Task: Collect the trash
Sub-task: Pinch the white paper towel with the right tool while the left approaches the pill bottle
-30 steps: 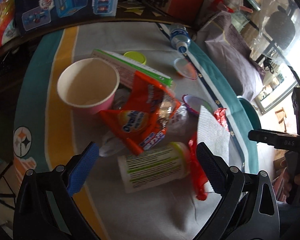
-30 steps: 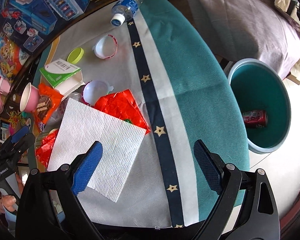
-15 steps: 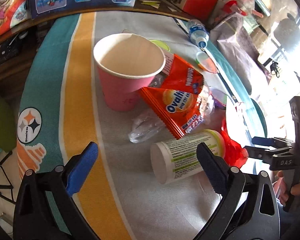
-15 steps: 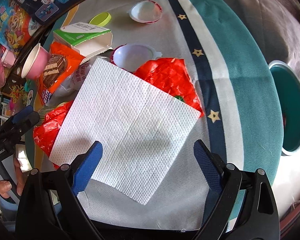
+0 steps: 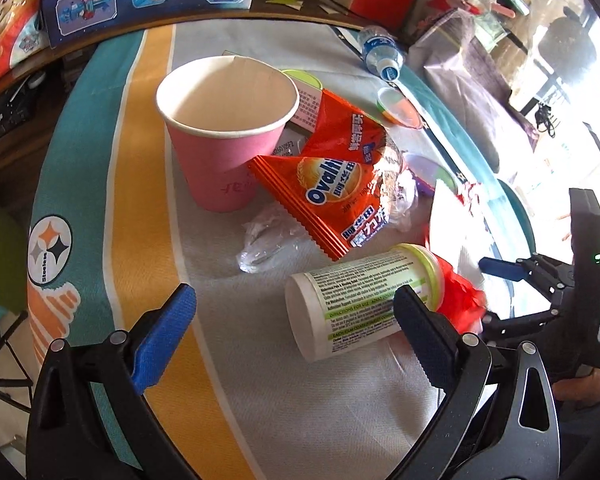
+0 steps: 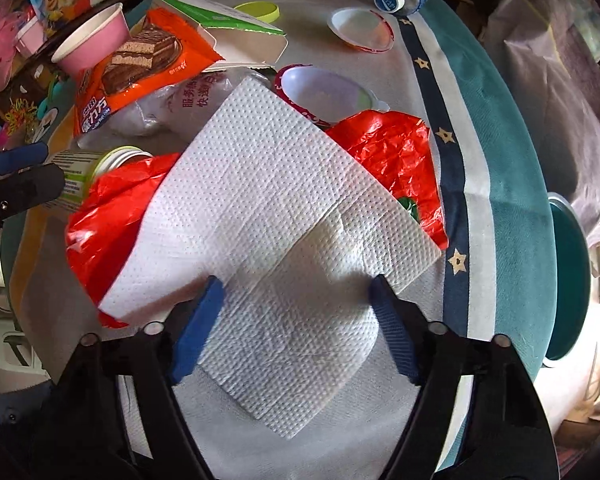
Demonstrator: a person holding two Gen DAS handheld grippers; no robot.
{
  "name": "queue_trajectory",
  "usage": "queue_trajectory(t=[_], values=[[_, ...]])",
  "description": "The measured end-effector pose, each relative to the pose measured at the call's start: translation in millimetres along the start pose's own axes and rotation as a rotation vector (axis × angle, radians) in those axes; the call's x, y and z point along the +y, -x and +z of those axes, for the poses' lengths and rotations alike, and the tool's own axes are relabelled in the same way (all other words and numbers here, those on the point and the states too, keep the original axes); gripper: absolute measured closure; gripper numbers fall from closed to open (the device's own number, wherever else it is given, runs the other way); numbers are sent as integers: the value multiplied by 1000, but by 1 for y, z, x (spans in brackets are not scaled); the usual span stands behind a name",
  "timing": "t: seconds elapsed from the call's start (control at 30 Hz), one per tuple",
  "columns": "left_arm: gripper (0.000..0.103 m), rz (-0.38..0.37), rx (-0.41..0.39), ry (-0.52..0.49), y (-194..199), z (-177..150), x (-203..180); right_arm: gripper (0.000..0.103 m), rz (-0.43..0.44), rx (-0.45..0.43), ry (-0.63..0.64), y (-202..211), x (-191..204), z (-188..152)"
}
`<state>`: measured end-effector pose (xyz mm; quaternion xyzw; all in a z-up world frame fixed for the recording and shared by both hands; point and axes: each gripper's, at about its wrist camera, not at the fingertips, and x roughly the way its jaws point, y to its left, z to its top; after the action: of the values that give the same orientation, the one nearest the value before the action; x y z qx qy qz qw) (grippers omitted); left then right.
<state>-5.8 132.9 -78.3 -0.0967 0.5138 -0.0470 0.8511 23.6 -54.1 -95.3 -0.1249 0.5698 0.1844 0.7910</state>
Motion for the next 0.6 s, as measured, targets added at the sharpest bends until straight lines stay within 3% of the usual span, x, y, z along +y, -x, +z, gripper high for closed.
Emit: queue_trajectory(t=[0.07, 0.33, 0.6], values=[[4, 4, 4, -9, 0, 0, -4, 90, 30, 4, -33, 6, -7, 0], [4, 8, -9, -101, 6, 3, -32, 93, 173, -12, -189, 26, -50, -13], [4, 58, 27, -238, -1, 1, -58, 97, 132, -41, -258, 32, -83, -13]])
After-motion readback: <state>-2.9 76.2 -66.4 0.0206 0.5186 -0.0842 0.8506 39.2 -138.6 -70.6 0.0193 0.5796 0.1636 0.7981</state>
